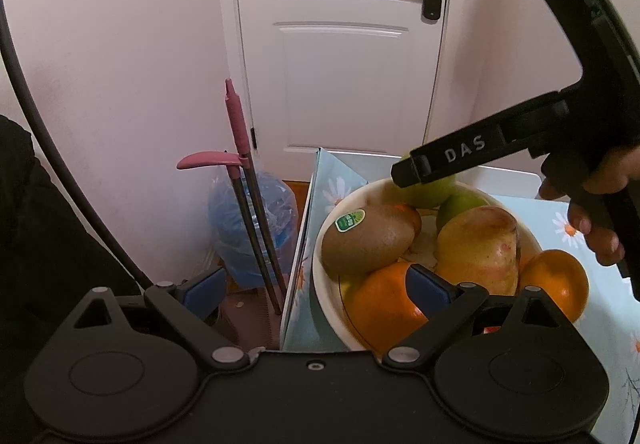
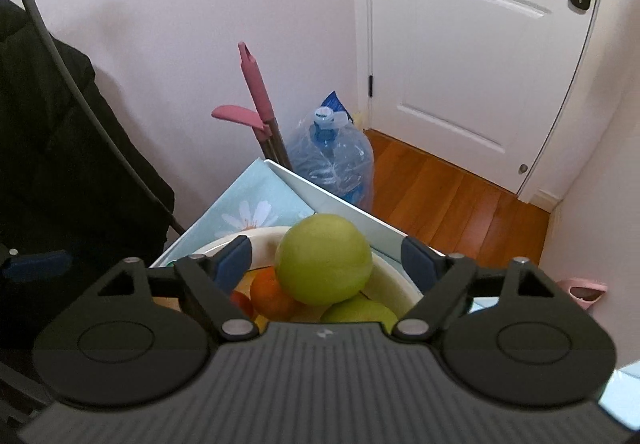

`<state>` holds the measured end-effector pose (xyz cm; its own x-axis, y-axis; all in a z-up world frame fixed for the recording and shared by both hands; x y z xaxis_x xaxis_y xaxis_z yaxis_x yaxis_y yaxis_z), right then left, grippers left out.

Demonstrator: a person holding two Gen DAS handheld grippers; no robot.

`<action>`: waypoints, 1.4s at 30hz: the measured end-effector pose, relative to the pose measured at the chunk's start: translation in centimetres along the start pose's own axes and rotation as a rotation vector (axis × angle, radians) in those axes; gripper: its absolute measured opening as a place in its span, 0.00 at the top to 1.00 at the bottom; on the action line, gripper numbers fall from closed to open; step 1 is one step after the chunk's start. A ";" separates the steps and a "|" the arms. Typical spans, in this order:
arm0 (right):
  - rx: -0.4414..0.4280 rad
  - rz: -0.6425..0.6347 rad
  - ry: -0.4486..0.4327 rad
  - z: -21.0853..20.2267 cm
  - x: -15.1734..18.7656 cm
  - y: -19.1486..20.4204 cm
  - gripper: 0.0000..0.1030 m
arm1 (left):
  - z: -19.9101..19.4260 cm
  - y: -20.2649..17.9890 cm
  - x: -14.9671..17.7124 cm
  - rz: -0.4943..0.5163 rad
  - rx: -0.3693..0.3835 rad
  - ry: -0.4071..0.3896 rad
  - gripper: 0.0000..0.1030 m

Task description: Organize fruits

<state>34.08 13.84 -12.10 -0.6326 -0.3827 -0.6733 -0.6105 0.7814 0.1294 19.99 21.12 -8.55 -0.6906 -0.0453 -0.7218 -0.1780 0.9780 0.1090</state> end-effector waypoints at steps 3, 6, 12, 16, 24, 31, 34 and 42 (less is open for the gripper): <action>0.015 0.006 -0.018 -1.5 0.2 0.1 0.06 | -0.4 -0.3 0.0 0.011 0.005 -0.005 0.04; 0.022 0.022 -0.041 -3.4 0.4 0.0 0.06 | -1.2 -0.7 -0.2 0.025 0.006 -0.019 0.04; 0.045 0.063 -0.099 -9.1 1.7 -0.2 0.06 | -3.5 -1.9 -1.0 0.044 0.004 -0.060 0.04; 0.079 0.076 -0.131 -13.4 3.1 -0.6 0.06 | -6.0 -3.1 -1.5 0.057 -0.010 -0.094 0.04; 0.211 0.112 -0.183 -23.7 8.2 -1.8 0.06 | -12.0 -6.5 -1.4 0.057 -0.002 -0.144 0.05; 0.358 0.164 -0.214 -31.5 13.6 -2.2 0.00 | -16.9 -9.5 -0.6 0.048 0.028 -0.183 0.04; 0.402 0.190 -0.219 -33.8 15.7 -2.1 0.00 | -18.6 -10.7 -0.1 0.054 0.036 -0.200 0.04; 0.492 0.245 -0.223 -36.3 20.1 -1.6 0.00 | -21.6 -12.7 1.9 0.051 0.048 -0.227 0.00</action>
<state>5.04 -13.02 0.57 -0.5790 -0.0914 -0.8102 -0.1329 0.9910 -0.0168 5.78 4.23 3.42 -0.5219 0.0459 -0.8518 -0.1095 0.9867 0.1202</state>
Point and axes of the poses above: each gripper's, at about its wrist camera, not at the fingertips, and z roughly the way its jaws point, y to its left, x to its underside, the point moved 3 cm from there along z, roughly the way its jaws point, and after that the axes turned 6 degrees about -x, right-handed, at the moved point
